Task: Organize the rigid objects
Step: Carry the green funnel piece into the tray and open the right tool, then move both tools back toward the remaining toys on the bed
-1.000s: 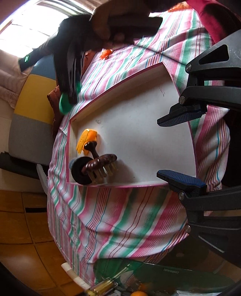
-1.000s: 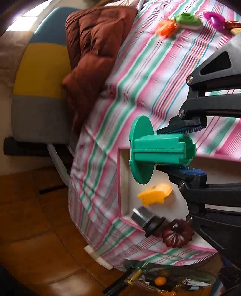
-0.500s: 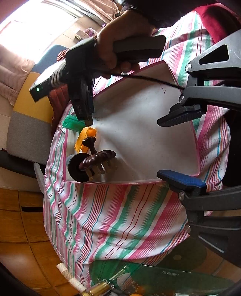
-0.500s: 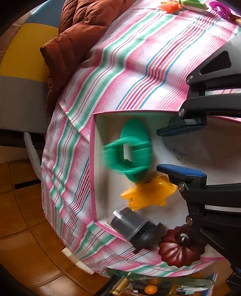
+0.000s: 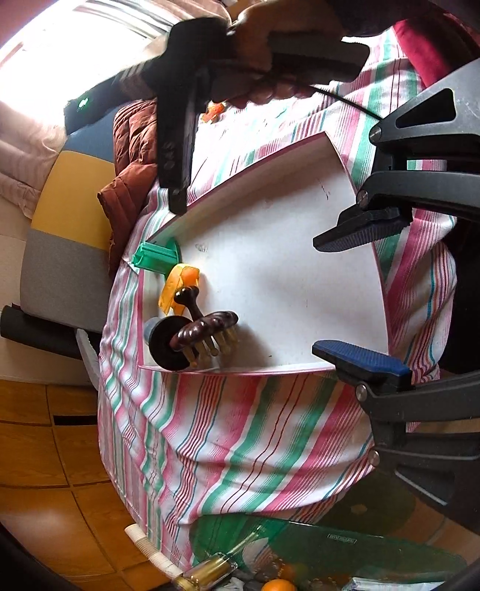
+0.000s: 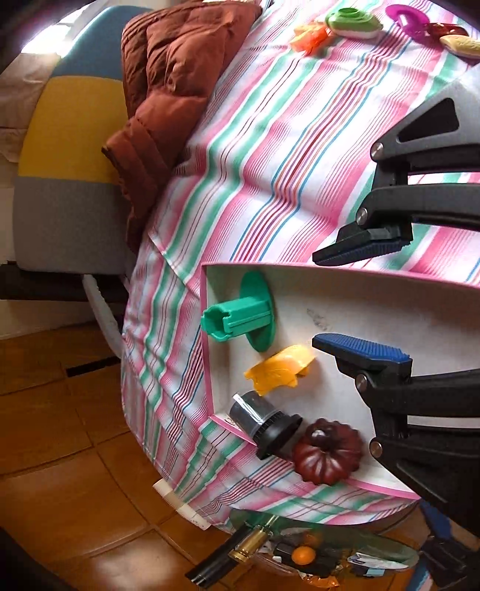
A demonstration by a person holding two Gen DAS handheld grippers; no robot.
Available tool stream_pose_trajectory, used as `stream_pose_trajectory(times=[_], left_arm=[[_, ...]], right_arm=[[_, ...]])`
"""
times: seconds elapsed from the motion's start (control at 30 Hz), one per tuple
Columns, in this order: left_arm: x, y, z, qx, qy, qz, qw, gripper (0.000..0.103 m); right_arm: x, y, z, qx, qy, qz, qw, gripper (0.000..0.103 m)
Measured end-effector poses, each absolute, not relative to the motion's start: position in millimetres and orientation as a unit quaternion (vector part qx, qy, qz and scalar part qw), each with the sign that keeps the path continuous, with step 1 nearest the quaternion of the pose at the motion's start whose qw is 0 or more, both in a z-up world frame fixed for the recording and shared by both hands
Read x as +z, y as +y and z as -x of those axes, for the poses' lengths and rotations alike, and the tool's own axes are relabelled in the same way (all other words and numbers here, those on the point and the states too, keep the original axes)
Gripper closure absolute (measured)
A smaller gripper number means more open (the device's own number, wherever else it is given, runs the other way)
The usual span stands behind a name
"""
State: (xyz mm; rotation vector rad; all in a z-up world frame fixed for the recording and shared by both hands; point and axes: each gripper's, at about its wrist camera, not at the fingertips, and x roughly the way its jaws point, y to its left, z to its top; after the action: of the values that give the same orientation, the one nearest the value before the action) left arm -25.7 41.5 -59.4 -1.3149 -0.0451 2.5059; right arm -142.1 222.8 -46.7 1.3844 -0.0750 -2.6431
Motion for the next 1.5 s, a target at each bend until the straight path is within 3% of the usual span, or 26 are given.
stream_pose_trajectory(times=[0.7, 1.13, 1.33, 1.5], left_arm=[[-49, 63, 7, 0.880, 0.019, 0.443, 0.170, 0.051], [-46, 83, 4, 0.878, 0.046, 0.439, 0.185, 0.049], [-45, 95, 4, 0.875, 0.059, 0.440, 0.191, 0.049], [-43, 110, 8, 0.872, 0.067, 0.440, 0.203, 0.049]], right_arm=[[-39, 308, 56, -0.893, -0.025, -0.449, 0.014, 0.065], [-20, 419, 34, -0.898, -0.042, -0.425, -0.105, 0.065], [-30, 492, 14, -0.885, -0.099, -0.402, -0.213, 0.065], [-43, 547, -8, -0.842, -0.227, -0.392, -0.292, 0.065]])
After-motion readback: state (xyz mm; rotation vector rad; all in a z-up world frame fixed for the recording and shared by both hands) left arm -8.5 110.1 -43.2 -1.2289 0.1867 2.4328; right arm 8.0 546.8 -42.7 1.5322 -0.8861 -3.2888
